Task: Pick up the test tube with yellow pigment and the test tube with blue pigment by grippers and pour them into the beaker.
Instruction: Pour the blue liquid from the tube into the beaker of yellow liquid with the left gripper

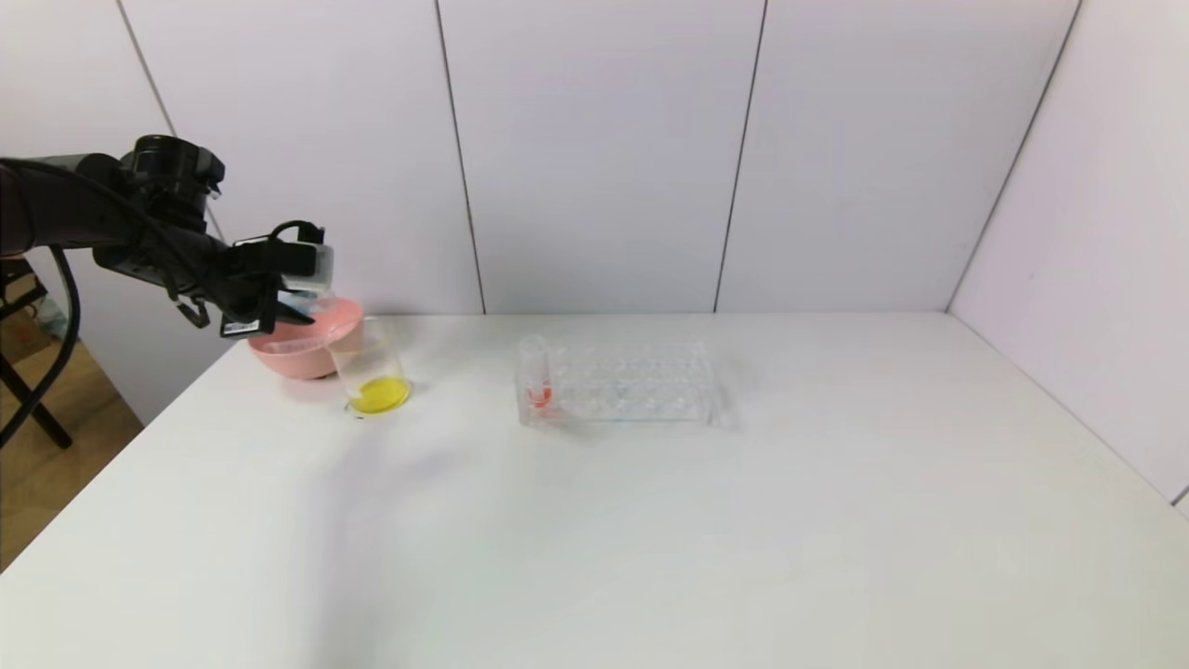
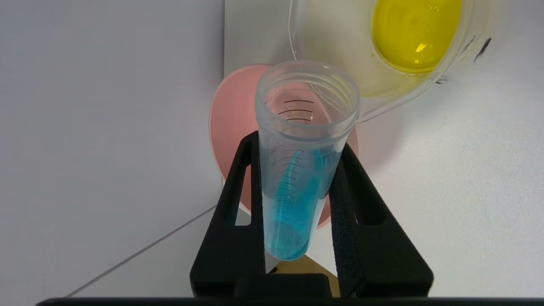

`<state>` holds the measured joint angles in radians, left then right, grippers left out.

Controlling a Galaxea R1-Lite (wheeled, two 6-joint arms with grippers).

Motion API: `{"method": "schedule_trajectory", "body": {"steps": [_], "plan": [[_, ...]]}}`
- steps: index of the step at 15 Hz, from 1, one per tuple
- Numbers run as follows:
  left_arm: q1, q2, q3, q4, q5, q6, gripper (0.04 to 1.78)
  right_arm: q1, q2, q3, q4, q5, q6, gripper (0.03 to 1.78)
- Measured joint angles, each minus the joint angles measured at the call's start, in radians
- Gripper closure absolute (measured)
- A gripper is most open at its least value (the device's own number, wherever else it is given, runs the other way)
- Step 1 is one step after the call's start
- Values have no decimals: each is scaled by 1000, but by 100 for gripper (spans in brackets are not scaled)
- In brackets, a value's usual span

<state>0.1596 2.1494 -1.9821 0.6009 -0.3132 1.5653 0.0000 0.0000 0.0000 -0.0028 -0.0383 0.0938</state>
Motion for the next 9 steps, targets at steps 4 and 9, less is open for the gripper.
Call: {"method": "schedule_trajectory", "body": {"steps": [4,9], "plan": [[-9,1,-5,10,9,-1,137,0,0,0,0,0,0,4],[-12,3,-7,29,20,-3,137,0,0,0,0,0,0,4]]}}
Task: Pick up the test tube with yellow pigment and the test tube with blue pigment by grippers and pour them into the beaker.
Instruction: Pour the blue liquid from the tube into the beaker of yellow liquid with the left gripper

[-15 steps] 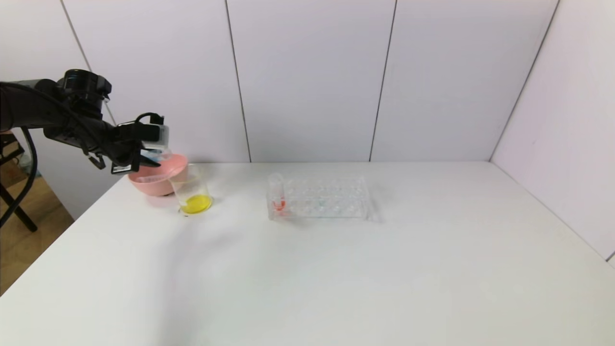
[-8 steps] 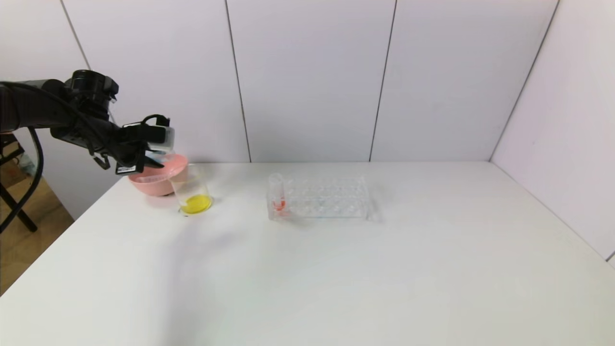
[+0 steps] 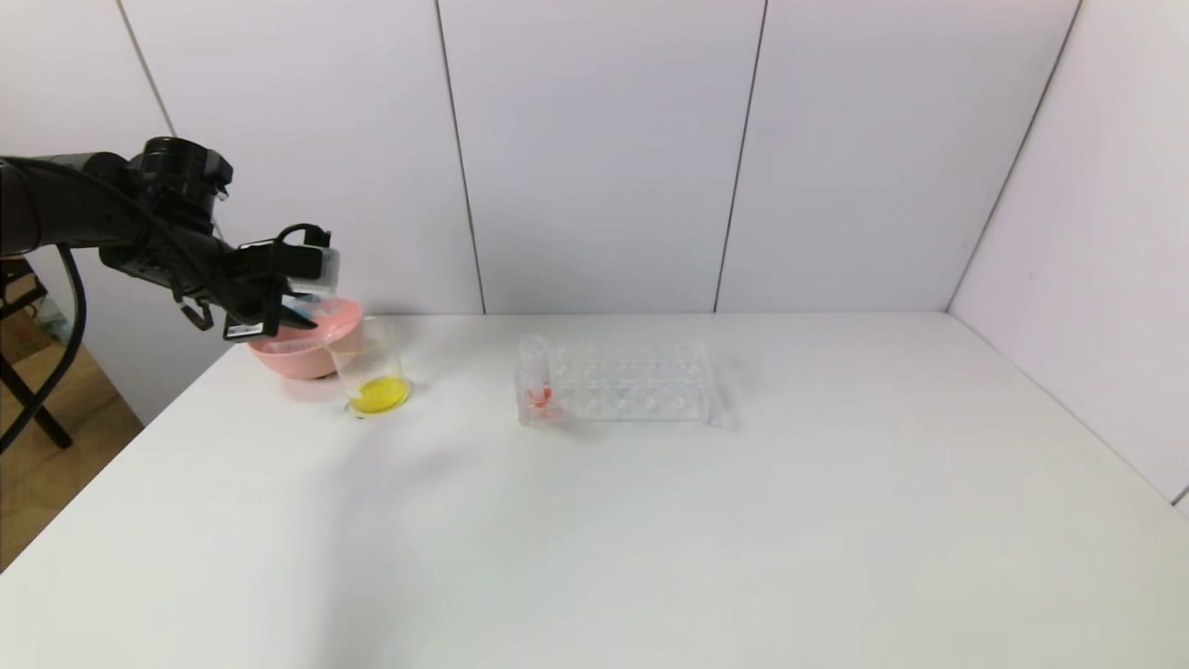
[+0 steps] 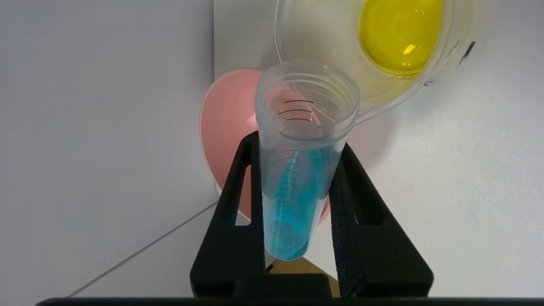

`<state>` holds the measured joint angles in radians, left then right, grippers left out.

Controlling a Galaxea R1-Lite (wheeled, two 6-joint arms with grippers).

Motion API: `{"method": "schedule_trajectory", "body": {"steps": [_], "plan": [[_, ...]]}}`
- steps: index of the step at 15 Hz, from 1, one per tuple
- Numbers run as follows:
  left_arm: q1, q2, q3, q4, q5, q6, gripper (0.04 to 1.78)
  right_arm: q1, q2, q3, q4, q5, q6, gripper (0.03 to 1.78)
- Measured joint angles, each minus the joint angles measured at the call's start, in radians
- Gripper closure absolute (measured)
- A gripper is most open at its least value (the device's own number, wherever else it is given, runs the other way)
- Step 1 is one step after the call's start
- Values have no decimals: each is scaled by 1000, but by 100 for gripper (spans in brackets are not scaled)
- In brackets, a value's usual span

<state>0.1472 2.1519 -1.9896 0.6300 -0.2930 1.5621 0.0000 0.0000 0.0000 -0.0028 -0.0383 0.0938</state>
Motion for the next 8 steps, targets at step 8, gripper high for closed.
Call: {"method": "schedule_trajectory", "body": {"steps": [8], "plan": [[-4,0,0,26,16,0,137,0,0,0,0,0,0,4]]}}
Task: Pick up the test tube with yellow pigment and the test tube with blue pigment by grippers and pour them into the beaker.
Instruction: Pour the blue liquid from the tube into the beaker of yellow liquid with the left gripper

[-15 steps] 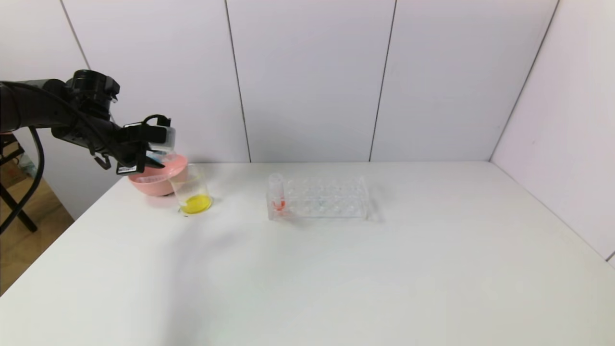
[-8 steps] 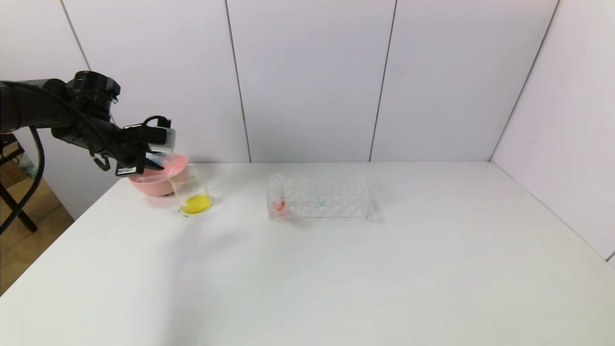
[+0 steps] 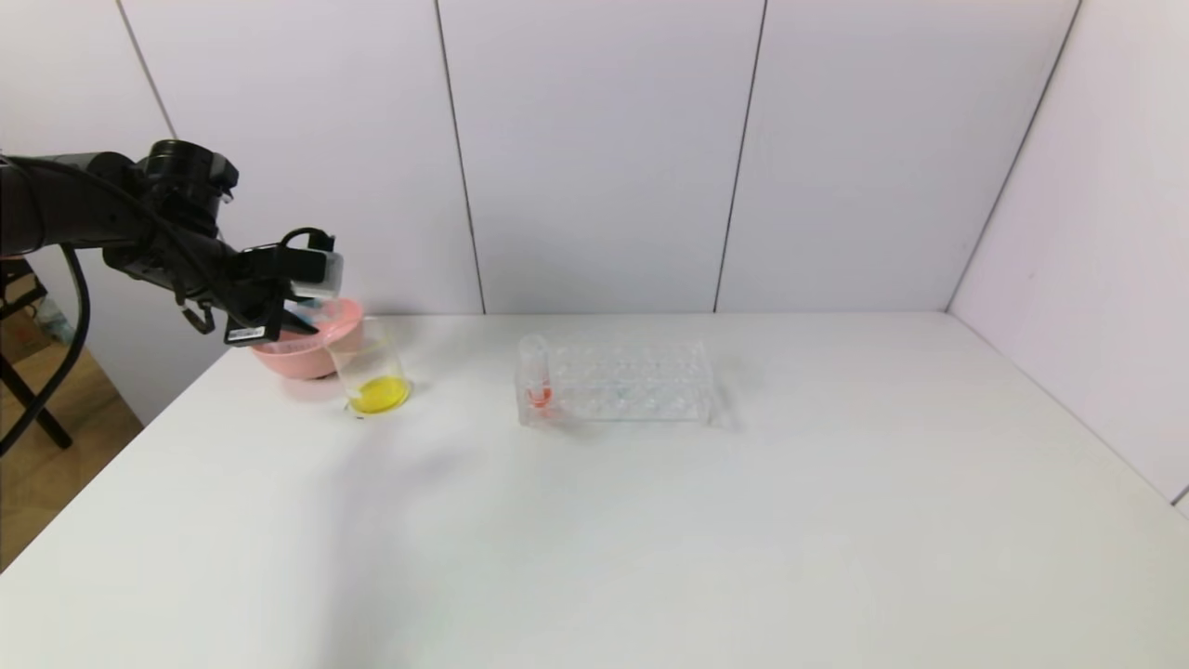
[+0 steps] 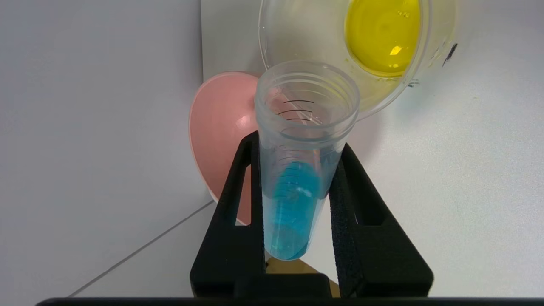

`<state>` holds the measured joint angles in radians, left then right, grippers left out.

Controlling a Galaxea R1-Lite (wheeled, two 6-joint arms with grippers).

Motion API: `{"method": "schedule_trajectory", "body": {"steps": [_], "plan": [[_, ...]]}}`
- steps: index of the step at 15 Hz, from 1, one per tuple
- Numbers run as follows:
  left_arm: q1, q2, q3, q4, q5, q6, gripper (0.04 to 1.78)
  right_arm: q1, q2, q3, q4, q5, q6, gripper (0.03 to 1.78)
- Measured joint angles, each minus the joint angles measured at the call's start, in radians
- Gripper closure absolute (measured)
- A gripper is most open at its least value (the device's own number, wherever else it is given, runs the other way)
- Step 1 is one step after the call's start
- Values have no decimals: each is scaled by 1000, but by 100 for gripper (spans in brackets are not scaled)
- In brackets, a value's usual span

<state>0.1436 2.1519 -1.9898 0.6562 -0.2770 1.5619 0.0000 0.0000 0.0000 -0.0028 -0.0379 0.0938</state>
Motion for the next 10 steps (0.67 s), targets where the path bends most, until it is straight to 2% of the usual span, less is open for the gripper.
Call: {"method": "schedule_trajectory", "body": {"steps": [10], "plan": [[-23,9,0,-1,93,33,137,0,0,0,0,0,0,4]]}}
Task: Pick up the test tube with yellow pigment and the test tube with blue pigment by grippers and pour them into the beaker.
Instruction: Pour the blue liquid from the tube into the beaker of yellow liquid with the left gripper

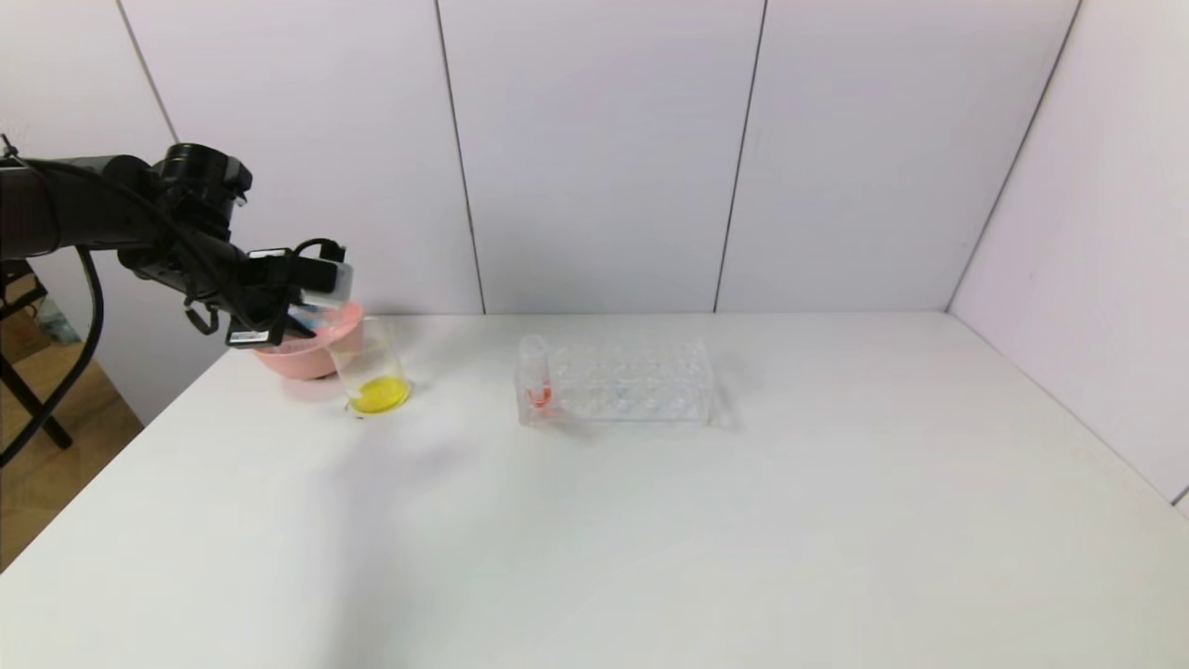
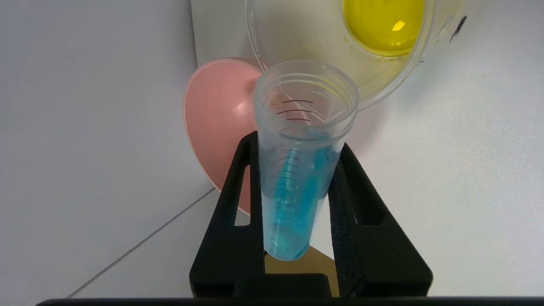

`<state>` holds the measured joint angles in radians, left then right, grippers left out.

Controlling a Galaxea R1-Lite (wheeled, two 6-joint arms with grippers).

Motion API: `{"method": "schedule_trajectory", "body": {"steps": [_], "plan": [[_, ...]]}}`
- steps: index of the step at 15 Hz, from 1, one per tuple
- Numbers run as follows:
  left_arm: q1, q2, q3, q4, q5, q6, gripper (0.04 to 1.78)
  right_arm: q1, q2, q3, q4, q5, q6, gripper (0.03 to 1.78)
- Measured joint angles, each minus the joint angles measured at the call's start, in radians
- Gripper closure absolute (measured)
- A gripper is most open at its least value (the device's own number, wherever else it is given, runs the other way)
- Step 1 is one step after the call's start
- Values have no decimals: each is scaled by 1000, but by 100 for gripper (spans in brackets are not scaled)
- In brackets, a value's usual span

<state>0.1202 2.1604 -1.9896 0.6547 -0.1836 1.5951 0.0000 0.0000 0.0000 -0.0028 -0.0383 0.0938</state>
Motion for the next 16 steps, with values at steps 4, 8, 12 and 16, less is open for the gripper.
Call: {"method": "schedule_trajectory", "body": {"steps": [4,8,12,16], "plan": [[-7,3,0,1,15,16,137,0,0,0,0,0,0,4],[-10,6,0,1,60,67,137,0,0,0,0,0,1,4],[-13,4,0,4,72,80,137,0,0,0,0,0,0,4],[-21,2,0,10,82,80,137,0,0,0,0,0,1,4]]}}
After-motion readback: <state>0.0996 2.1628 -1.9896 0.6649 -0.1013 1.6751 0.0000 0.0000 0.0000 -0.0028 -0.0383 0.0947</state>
